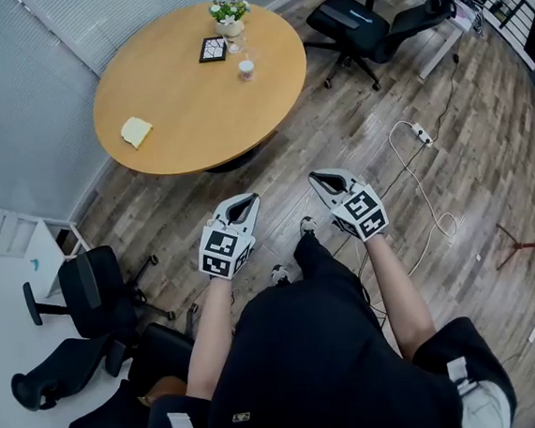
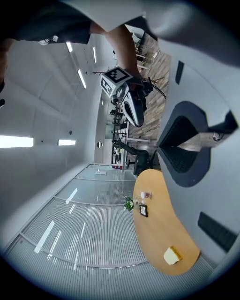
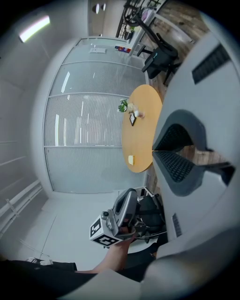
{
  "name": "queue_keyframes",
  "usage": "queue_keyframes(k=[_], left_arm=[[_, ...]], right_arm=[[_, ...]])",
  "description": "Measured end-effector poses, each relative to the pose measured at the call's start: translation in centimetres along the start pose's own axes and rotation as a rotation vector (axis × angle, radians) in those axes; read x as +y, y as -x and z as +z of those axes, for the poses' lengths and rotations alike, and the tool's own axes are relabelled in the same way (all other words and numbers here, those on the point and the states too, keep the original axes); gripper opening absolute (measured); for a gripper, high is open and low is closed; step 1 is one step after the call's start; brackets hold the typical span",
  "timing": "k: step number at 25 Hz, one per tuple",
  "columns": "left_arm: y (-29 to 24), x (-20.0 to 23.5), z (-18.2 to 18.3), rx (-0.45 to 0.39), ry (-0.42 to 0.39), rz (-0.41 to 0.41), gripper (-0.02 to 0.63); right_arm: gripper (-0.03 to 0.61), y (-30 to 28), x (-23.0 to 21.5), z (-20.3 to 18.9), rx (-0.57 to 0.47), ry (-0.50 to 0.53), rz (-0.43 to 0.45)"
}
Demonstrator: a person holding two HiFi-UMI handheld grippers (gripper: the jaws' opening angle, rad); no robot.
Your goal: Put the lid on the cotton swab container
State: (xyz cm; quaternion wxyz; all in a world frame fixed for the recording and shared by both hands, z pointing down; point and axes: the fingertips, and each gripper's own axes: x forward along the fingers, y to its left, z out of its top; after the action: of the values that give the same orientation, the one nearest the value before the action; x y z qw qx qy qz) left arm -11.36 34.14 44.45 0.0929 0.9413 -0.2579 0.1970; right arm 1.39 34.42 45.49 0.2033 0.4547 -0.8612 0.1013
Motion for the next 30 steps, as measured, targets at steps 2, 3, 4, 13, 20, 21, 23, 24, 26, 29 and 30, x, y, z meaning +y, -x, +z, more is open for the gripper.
queue_keyframes(k=[2,3,4,13,20,21,23,24,26,29,30], left_arm=[[-0.8,0.0,0.5,0.002,0.006,0.004,0.007],[-1.2,0.1,0.8,0.003,0.007,0.007,0.006],[-1.6,0.3,1.1,0.004,0.007,0.011,0.006],[-6.4,3.5,3.8,-0.006,0.037,0.093,0.006],[-10.6,4.3,6.0,-0.013,0.046,0.138,0.006],[-11.0,4.4,6.2,-0.014,0.048,0.145,0.006],[-11.7,4.6,6.4,-0.016,0.052,0.158,0.006],[-12.0,4.7,6.5,-0.017,0.053,0.163,0.007],[-12.6,4.8,6.6,-0.02,0.057,0.171,0.006],[-13.3,4.9,6.6,-0.021,0.06,0.176,0.006],[-13.5,5.0,6.6,-0.021,0.06,0.178,0.006]], right_arm=[[0.005,-0.1,-1.2,0.0,0.002,-0.009,0.006],[0.005,-0.2,-1.9,0.1,-0.001,-0.014,0.006],[0.005,-0.4,-2.6,0.2,-0.006,-0.02,0.005],[0.006,-2.8,-8.7,1.3,-0.015,0.005,0.043],[0.006,-3.2,-14.3,1.1,-0.004,0.004,0.07],[0.006,-3.4,-14.8,1.2,-0.005,0.007,0.074],[0.006,-3.6,-15.8,1.4,-0.006,0.021,0.083],[0.006,-3.8,-16.1,1.6,-0.009,0.03,0.088],[0.006,-4.1,-16.8,1.9,-0.015,0.047,0.098],[0.006,-4.6,-17.6,2.1,-0.013,0.059,0.101],[0.006,-4.8,-17.8,2.3,-0.015,0.061,0.102]])
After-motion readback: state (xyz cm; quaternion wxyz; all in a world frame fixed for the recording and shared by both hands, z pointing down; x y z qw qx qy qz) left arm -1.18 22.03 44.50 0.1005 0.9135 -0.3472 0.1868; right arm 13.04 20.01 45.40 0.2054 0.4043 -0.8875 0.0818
